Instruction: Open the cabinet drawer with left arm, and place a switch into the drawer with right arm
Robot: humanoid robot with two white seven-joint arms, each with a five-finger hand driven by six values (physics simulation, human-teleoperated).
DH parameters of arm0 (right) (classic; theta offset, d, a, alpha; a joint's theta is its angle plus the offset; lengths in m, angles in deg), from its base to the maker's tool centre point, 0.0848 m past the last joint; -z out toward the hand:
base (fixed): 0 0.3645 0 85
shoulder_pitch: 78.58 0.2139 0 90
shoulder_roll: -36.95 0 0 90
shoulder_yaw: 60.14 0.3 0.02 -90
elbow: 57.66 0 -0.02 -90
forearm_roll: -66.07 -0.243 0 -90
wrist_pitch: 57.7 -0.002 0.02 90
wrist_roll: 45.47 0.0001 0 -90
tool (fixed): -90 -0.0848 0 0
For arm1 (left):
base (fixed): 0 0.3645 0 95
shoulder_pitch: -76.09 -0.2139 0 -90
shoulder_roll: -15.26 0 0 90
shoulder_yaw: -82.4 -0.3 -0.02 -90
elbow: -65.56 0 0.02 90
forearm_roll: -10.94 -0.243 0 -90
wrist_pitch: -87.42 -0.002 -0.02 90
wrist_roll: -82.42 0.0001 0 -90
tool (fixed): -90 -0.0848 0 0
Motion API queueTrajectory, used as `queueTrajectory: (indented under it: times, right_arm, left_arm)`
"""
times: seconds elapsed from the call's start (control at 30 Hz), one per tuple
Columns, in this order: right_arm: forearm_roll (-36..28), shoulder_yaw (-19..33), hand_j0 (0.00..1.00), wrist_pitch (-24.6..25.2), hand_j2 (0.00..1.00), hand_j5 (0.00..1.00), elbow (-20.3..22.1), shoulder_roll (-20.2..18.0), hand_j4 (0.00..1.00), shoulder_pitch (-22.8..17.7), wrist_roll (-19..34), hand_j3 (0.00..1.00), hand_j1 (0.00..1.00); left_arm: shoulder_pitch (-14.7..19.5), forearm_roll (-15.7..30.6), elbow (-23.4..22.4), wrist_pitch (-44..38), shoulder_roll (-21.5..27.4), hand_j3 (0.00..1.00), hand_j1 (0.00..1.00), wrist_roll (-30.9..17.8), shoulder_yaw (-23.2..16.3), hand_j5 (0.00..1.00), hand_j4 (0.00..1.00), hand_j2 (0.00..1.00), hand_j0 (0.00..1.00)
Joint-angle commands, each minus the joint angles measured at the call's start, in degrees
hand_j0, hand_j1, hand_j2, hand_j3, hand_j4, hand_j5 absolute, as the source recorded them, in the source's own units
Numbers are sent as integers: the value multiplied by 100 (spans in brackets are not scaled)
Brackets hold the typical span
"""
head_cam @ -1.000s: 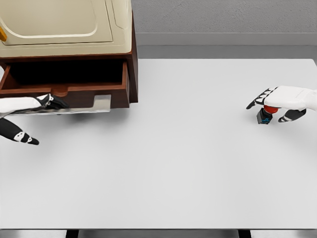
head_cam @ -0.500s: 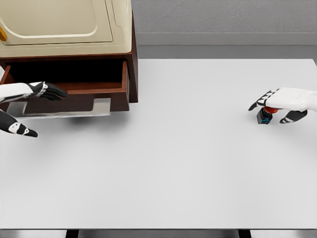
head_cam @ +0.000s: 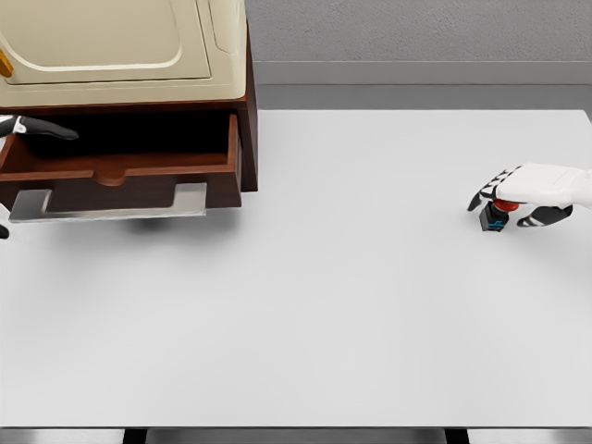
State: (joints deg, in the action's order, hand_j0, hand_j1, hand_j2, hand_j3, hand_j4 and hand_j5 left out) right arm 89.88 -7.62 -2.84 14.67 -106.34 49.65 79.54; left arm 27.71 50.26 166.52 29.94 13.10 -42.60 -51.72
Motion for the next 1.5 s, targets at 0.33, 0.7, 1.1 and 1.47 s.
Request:
queueTrajectory:
  times: [0.33,0.7,1.1,1.47]
  right_arm:
    - [-17,4,63,14,63,63,1,-6,63,0,-2,63,63]
    - [-17,4,44,14,44,44,1,-6,44,0,-2,44,44]
    - [-96,57,39,14,39,39,1,11,39,62,-2,39,39]
    - [-123,57,40,14,40,40,466,143,40,668,-2,40,40]
  left_arm:
    - [110,-417,-7,249,-22,100,100,2,194,100,100,100,100]
    - [101,-434,-7,249,-57,100,100,2,194,100,100,100,100]
    - [101,-434,-7,249,-101,100,100,2,202,100,100,100,100]
    - [101,-443,-15,249,-83,100,100,2,194,100,100,100,100]
